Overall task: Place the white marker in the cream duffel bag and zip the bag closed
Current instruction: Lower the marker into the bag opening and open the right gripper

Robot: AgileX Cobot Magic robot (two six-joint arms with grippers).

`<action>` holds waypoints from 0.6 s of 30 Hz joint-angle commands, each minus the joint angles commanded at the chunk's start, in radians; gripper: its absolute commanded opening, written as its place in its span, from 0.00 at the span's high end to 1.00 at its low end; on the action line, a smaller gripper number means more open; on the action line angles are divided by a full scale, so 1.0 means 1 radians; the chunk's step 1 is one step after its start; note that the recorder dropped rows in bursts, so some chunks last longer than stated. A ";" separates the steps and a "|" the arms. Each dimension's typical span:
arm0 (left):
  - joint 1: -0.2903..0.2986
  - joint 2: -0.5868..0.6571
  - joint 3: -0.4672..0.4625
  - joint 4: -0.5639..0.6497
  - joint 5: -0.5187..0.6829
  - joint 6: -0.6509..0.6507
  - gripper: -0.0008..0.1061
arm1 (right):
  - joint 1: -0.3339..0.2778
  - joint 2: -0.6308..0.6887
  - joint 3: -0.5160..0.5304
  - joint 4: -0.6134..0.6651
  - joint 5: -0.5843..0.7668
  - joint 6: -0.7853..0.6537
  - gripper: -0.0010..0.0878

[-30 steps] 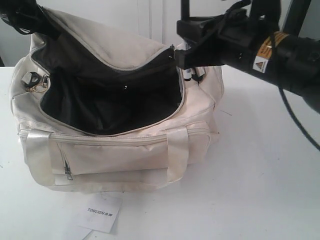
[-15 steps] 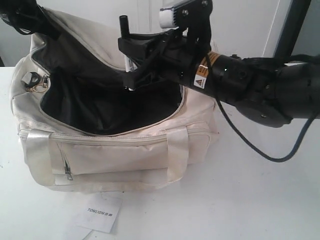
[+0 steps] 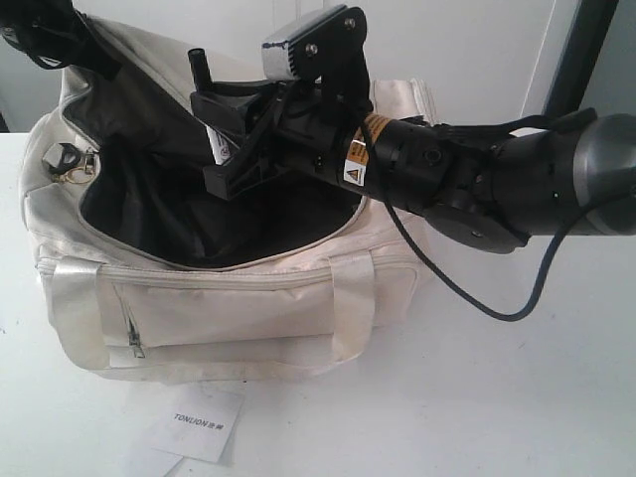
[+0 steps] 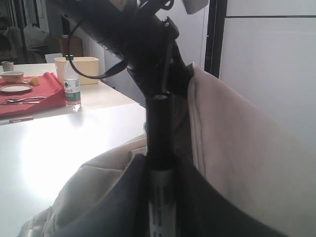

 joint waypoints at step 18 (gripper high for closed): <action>0.000 0.000 0.000 0.000 0.000 0.000 0.99 | 0.000 0.000 0.002 0.000 0.017 0.004 0.52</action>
